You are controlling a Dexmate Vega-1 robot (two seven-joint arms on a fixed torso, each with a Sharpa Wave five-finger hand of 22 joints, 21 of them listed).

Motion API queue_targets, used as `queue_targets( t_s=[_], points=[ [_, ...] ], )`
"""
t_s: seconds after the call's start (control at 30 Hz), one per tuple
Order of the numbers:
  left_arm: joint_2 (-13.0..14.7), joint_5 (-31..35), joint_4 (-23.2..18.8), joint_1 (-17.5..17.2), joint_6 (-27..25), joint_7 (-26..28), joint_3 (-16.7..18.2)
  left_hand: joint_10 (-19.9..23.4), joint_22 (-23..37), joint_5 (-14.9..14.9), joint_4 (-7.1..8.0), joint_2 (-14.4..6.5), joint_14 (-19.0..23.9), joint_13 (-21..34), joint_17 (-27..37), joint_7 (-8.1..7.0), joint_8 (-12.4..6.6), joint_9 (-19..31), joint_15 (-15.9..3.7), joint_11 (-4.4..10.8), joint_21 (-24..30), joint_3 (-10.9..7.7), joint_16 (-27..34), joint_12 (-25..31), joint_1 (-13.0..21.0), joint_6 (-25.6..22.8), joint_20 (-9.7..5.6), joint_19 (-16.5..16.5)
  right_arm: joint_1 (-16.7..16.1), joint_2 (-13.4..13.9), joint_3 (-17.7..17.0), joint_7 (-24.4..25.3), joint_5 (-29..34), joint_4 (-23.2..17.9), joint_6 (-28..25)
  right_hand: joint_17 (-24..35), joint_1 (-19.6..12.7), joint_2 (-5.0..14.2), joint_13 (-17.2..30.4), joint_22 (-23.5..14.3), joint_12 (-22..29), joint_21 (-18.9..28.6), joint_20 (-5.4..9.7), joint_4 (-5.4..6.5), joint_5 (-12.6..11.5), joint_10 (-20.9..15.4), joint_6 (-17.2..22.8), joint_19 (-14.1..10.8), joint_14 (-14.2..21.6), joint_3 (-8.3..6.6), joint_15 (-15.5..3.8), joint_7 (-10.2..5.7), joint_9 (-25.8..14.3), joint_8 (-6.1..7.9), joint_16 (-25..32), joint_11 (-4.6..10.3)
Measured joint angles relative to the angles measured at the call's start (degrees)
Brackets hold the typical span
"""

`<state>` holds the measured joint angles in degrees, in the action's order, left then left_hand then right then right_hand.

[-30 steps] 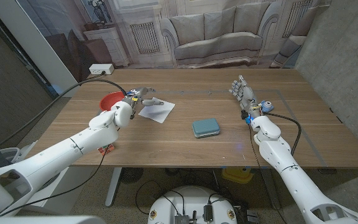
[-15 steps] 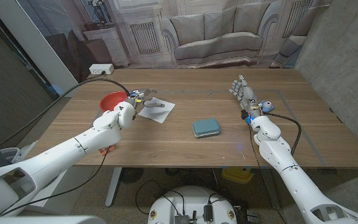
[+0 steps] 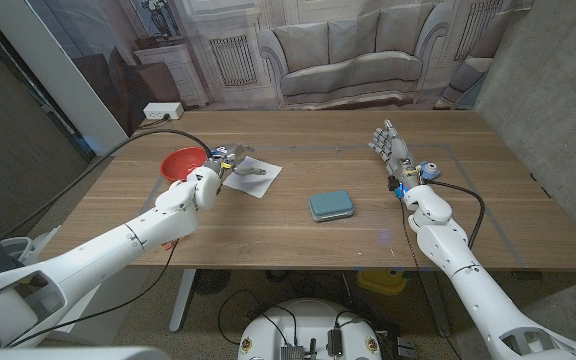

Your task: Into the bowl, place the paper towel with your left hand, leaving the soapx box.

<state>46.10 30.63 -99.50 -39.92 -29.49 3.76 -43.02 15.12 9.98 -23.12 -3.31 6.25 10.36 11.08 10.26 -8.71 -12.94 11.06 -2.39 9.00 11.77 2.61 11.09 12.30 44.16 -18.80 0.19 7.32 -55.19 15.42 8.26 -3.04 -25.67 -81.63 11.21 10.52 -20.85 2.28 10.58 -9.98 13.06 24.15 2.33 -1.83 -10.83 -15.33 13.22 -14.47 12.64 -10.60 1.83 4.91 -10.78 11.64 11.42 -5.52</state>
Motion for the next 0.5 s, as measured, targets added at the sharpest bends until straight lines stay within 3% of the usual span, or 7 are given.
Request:
queue_targets(
  t_s=[0.5],
  points=[
    [-1.97, -0.07, 2.87, -0.09, 2.15, 1.56, -0.63, 0.2, 0.0, -0.23, 0.19, 0.0, 0.26, -0.01, 0.11, 0.32, 0.0, 0.0, 0.26, -0.2, 0.0, 0.19, 0.0, 0.0, 0.0, -0.5, 0.0, 0.0, 0.13, 0.32, -0.02, 0.1, 0.03, -0.47, -0.55, 0.0, -0.23, 0.23, 0.0, 0.0, 0.0, -0.21, -0.31, 0.0, -0.01, -0.14, 0.0, -0.31, 0.0, 0.0, 0.0, 0.0, 0.0, 0.0, 0.0, 0.14]
  ],
)
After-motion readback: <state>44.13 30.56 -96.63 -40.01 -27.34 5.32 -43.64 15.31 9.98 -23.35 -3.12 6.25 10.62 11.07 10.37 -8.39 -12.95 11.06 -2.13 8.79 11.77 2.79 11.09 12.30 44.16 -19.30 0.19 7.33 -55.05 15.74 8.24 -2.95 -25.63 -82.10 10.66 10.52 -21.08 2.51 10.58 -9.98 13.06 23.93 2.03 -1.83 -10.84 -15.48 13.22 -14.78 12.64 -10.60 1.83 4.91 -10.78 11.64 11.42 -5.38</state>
